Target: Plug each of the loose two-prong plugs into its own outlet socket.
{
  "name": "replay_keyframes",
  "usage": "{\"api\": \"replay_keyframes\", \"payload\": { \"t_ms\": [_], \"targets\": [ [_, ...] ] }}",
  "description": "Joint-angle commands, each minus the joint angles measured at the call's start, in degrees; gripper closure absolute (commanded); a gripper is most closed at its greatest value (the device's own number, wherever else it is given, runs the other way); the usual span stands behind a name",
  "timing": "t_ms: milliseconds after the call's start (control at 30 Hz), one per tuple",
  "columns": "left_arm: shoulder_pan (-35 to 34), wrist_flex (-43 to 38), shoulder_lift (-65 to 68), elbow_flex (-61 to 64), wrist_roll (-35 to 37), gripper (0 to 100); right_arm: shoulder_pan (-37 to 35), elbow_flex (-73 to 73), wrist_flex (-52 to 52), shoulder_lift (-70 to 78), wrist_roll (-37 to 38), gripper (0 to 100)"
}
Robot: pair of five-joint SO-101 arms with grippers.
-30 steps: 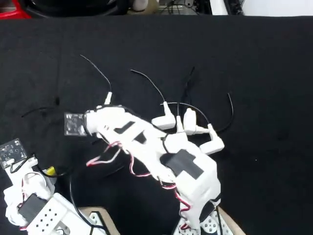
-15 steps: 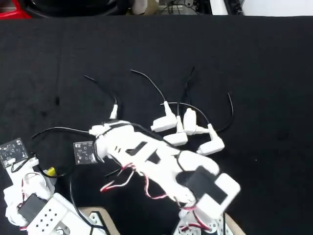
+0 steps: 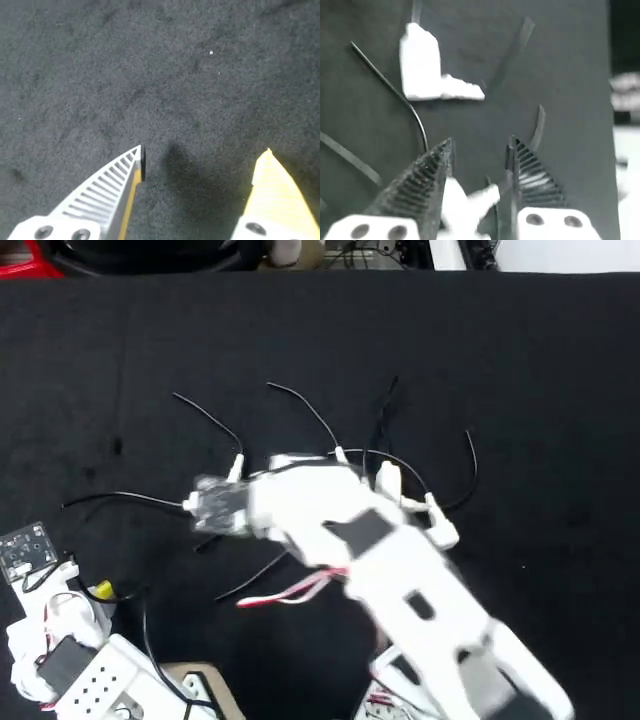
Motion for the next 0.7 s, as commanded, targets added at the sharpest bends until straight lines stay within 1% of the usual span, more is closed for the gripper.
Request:
{"api": "replay_keyframes", "payload": {
  "t_ms": [0, 33, 133, 233, 367, 433, 600, 667],
  "targets": [
    [3.8, 0.2, -0.7, 0.7, -0.2, 65, 7.5, -4.4, 12.8, -16.9, -4.7, 94.1],
    [5.8, 0.2, -0.7, 0.7, -0.2, 66, 9.8, -4.3, 14.7, -20.5, -6.5, 98.5],
    [14.6, 0.1, -0.7, 0.4, -0.1, 70, 17.3, -0.7, 17.9, -29.7, -10.9, 96.2],
    [23.5, 0.2, -0.7, -0.1, -0.1, 75, 23.9, 7.3, 16.4, -37.1, -14.8, 97.9],
    [32.1, -1.0, -0.7, 0.2, -0.6, 79, 31.7, 20.1, 13.6, -46.8, -19.3, 98.3],
    [34.1, -2.7, -0.5, 0.7, -0.6, 80, 35.0, 27.3, 11.4, -52.3, -19.8, 98.3],
    [34.0, -2.5, -0.4, 0.7, -0.4, 81, 40.2, 42.9, 10.7, -67.6, -20.0, 98.5],
    [34.1, -2.5, -0.4, 0.7, -0.4, 81, 40.8, 46.6, 11.8, -67.2, -20.0, 98.5]
  ]
}}
